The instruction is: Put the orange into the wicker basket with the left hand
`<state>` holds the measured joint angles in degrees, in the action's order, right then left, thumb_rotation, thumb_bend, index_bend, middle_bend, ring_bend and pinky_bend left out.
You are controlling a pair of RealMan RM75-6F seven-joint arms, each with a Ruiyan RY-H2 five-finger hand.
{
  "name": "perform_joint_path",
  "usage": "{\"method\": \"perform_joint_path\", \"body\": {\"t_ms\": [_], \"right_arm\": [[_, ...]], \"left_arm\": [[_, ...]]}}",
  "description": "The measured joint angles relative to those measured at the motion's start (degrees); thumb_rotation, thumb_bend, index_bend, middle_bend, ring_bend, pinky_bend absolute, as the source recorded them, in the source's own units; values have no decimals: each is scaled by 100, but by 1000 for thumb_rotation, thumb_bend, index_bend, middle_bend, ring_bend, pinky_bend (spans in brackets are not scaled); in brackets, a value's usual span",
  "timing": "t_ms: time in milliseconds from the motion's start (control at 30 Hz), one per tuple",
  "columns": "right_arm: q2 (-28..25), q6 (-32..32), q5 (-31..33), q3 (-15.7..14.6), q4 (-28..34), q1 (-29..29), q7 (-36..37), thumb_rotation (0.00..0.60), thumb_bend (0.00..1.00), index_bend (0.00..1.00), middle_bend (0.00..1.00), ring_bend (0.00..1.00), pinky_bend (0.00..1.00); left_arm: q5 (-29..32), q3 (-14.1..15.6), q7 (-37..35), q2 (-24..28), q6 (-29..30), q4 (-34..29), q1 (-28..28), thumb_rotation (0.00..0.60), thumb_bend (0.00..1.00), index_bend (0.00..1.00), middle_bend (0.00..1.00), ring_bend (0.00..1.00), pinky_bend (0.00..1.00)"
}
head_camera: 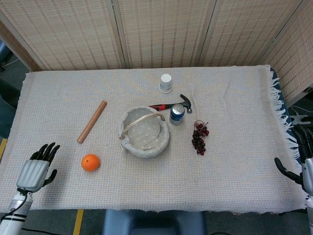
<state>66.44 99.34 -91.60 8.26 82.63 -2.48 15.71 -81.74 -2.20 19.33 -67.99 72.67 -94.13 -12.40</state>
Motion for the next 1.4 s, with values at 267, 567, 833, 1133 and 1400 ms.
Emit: {"method": "perform_joint_path", "body": {"t_ms": [267,567,833,1133,1400], "right_arm": [[52,232,57,128,-139,30,632,600,183,0,0,0,249],[79,181,26,91,-147,8,552,600,183,0,0,0,249],[82,188,6,69,-170,13,561,600,183,0,0,0,249],[65,172,-26,47,-206,-1,619,600,183,0,0,0,249],[82,200,-96,7,-254,-6,633,600,183,0,0,0,249]], "left_arm": [[241,-17,712,-343,-463,-301,-376,600,330,0,0,0,208],[648,-65,855,-789,-743,-271,-616,600,293,0,0,0,184],[911,-82,914,-1107,-871,-74,-754,600,293,0,0,0,178],[1081,-100,959,-1392,-1003,236,-900,600,291,0,1,77,185],[978,-169,925,-1974,-787,1122,-985,600,318,192,234,378,414]]}}
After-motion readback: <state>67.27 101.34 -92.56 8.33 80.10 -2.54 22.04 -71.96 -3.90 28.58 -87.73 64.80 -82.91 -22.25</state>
